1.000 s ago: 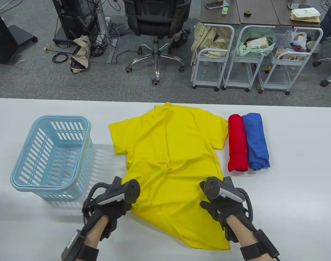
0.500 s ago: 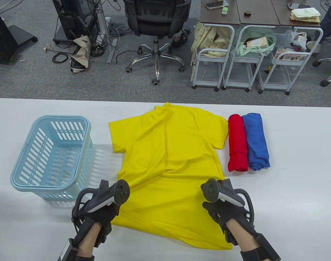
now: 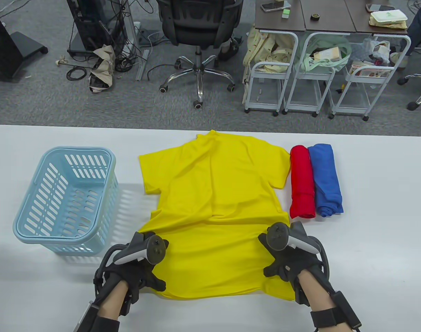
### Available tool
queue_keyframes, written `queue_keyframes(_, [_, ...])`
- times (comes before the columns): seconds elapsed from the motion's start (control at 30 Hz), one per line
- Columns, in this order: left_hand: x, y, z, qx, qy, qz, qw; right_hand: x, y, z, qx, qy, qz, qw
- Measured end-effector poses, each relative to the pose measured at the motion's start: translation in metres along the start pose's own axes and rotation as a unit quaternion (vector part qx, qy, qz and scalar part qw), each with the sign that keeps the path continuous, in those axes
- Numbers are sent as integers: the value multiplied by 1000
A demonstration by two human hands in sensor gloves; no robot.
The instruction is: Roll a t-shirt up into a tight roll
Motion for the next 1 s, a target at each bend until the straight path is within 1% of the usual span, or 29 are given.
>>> queue_keyframes(0.03, [-1, -1, 1, 2, -10, -3, 1000, -3, -1, 0, -15, -1, 3, 1000])
queue_keyframes(0.07, [-3, -1, 4, -3, -49, -4, 999, -8, -1, -1, -41, 1, 15, 999])
queue_keyframes(0.1, [-4, 0, 8, -21, -71, -5, 997, -13, -3, -4, -67, 7, 26, 997])
queue_keyframes(0.13, [-5, 1, 10, -35, -76, -9, 996, -16, -3, -7, -73, 11, 28, 997])
queue_keyframes(0.2, [-8, 3, 16, -85, -89, -26, 992, -24, -3, -19, -62, 47, 46, 996])
queue_keyframes(0.23, [-9, 2, 16, -91, -88, -31, 991, -27, -2, -22, -59, 66, 59, 994])
queue_keyframes(0.27, [-10, 1, 14, -77, -73, -34, 994, -27, -2, -22, -61, 69, 60, 994])
queue_keyframes(0.33, [-10, -4, 9, -8, -35, -6, 999, -19, -5, -13, -31, 47, 23, 998])
queue_keyframes(0.37, [-11, -7, 5, 48, -16, 18, 999, -11, -8, -5, 1, 25, -3, 1000])
queue_keyframes(0.4, [-14, -9, 7, 87, -11, 27, 996, -4, -9, 4, 9, 2, -4, 1000])
queue_keyframes(0.43, [-16, -9, 9, 94, -22, 44, 994, 2, -8, 10, -18, -15, 12, 1000])
queue_keyframes(0.47, [-18, -8, 10, 103, -22, 52, 993, 3, -4, 9, -46, -11, 24, 999])
queue_keyframes(0.5, [-19, -5, 11, 112, -23, 61, 992, 3, 1, 6, -25, -8, 16, 1000])
queue_keyframes(0.53, [-20, 1, 12, 108, -23, 68, 992, 2, 3, 5, -1, -6, 19, 1000])
queue_keyframes(0.63, [-24, 14, 12, 65, -25, 67, 995, -1, 14, 2, -3, 1, 37, 999])
queue_keyframes(0.67, [-26, 16, 14, 51, -39, 59, 996, -2, 16, 1, -4, 3, 39, 999])
queue_keyframes(0.7, [-27, 15, 15, 36, -54, 49, 997, -3, 16, 1, -7, 5, 39, 999])
queue_keyframes(0.77, [-26, 5, 17, -11, -75, -1, 997, -7, 12, -3, -19, 11, 41, 999])
queue_keyframes(0.8, [-24, 2, 17, -20, -81, -6, 997, -10, 9, -6, -33, 19, 46, 998])
queue_keyframes(0.83, [-20, -3, 14, -20, -70, -4, 997, -17, 4, -15, -60, 48, 59, 995])
queue_keyframes(0.87, [-15, -6, 10, -2, -48, 0, 999, -22, 0, -21, -69, 68, 69, 993])
queue_keyframes(0.9, [-14, -6, 11, 13, -39, 19, 999, -23, -4, -22, -67, 76, 64, 993])
queue_keyframes(0.97, [-18, -8, 19, 41, -79, 44, 995, -19, -11, -19, -38, 80, 30, 996])
queue_keyframes(1.0, [-20, -10, 27, 54, -105, 66, 991, -13, -15, -14, -17, 72, 4, 997])
Point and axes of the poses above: the tracker on the back of each hand, its own y axis roughly to the little-finger side, its own x axis roughly from the wrist to the fingertips, z = x × y, the point moved 3 cm from there along x, roughly from the wrist to the fingertips, and after that the axes turned 6 degrees about -x, right-handed, at the moved point
